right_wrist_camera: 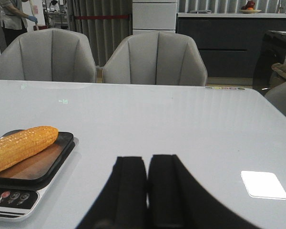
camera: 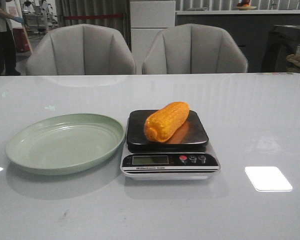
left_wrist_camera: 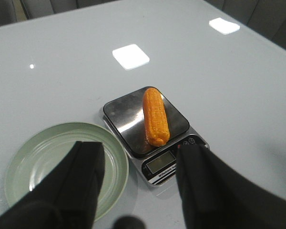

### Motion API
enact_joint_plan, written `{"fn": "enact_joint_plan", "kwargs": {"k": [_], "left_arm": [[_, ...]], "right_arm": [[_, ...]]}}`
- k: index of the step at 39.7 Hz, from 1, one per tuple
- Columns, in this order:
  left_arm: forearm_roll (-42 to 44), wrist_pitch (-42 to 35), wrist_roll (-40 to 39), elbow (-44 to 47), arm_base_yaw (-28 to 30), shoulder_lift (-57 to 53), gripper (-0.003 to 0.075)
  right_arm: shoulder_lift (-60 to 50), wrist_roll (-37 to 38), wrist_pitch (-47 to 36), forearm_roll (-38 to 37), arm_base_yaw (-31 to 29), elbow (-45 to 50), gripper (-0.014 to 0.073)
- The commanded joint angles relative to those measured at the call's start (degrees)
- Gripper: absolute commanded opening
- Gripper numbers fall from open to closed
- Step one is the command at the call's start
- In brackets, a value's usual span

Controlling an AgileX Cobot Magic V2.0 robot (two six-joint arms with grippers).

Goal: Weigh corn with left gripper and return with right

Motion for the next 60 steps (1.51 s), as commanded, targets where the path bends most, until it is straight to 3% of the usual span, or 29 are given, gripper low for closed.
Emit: {"fn": "enact_joint_plan", "kwargs": {"k": [1, 14, 22, 31, 39, 47, 56, 60], "left_arm": [[1.5, -5.9, 0.0, 4.6, 0.1, -10.3, 0.0395], [5.5, -4.9, 0.0, 17.3, 0.1, -34.0, 0.0395], [10.8, 0.8, 0.0, 17.8, 0.1, -37.3, 0.0395], [13.9, 1.9, 0.0, 18.8, 0.1, -37.4, 0.0395], [13.9, 1.8, 0.0, 20.7, 0.1, -37.4, 0.0395], [13.9, -0.3, 0.0, 21.0, 0.1, -37.4, 0.0395], [13.9, -0.5, 0.0, 21.0, 0.1, -37.4, 0.0395], [13.9, -0.5, 0.0, 21.0, 0.1, -37.4, 0.0395]], "right_arm": [[-1.1, -0.4, -4.8, -0.6, -0.2, 0.7, 0.0165], [-1.1, -0.4, -4.8, -0.6, -0.2, 0.7, 0.0165], [-1.1, -0.4, -4.8, -0.6, -0.2, 0.7, 0.0165], [-1.1, -0.4, -5.1, -0.6, -0.2, 0.6, 0.0165], [-1.1, 1.2, -14.3, 1.0, -0.2, 0.2, 0.0165], [5.5, 2.2, -4.6, 1.4, -0.2, -8.7, 0.0165], [16.5, 2.2, 12.5, 1.4, -0.2, -22.0, 0.0165], [18.1, 2.2, 14.3, 1.4, -0.2, -22.7, 0.0165]]}}
